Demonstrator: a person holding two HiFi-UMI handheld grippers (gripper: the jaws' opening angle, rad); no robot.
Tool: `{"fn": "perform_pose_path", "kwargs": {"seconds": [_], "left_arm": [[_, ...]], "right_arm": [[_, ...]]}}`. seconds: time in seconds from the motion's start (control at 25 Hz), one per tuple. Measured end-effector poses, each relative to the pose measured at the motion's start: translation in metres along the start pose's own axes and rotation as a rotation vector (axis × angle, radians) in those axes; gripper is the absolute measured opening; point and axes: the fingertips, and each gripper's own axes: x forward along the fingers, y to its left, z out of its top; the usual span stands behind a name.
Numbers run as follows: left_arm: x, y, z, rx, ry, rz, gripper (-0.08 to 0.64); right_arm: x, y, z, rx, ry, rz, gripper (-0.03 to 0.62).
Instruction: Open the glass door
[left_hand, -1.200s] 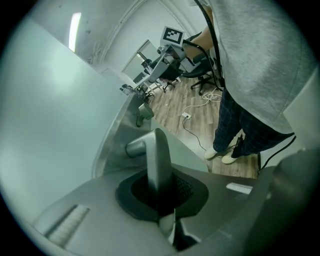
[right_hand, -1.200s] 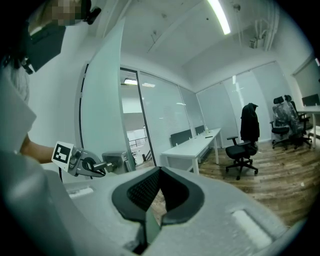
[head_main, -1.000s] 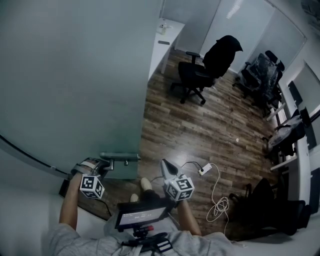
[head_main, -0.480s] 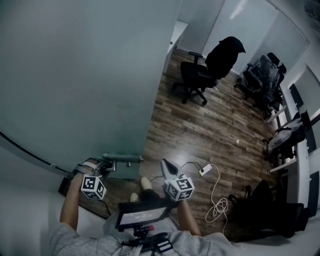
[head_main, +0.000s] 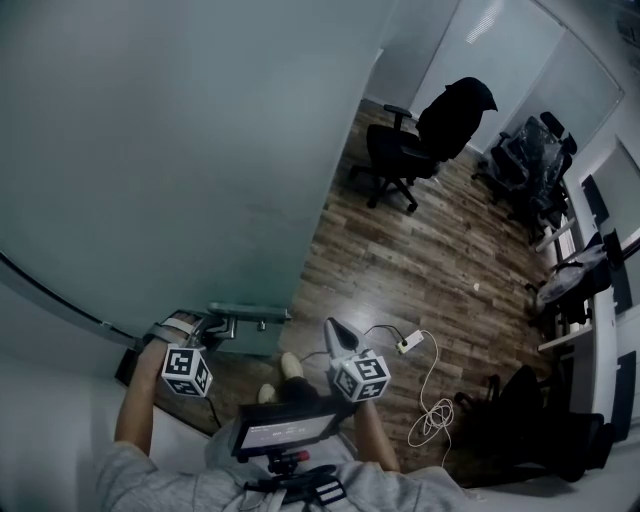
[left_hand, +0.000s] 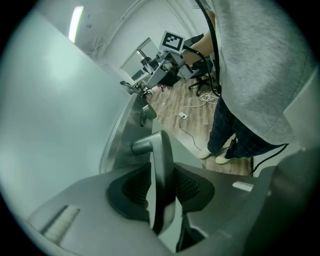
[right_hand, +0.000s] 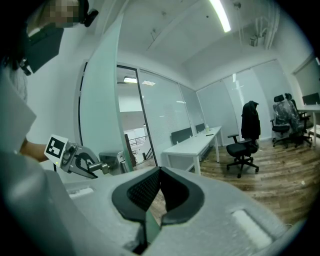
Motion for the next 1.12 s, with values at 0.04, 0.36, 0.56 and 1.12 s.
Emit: {"fn": "perform_pose_path", "kwargs": {"seconds": [0.04, 0.36, 0.56, 1.12], "left_arm": [[-0.002, 0.000, 0.000, 0.008, 0.006, 0.005, 0.119], [-0.028, 0.009, 0.006, 0.025, 0.023, 0.053, 0.222], [-0.036, 0.008, 0.010, 0.025, 0.026, 0.069, 0.225], [-0.060, 0.040, 0.064, -0.266, -0.311, 0.213, 0.168]], "right_arm": [[0.000, -0.001, -0.002, 0.001, 0.000, 0.004, 0.002], [-0.001, 0.002, -0.009, 0.008, -0.001, 0.020, 0.002], [-0.003, -0.002, -0.014, 0.008, 0.002, 0.017, 0.002], [-0.007, 0.001, -0.016, 0.013, 0.002, 0.021, 0.002]]}}
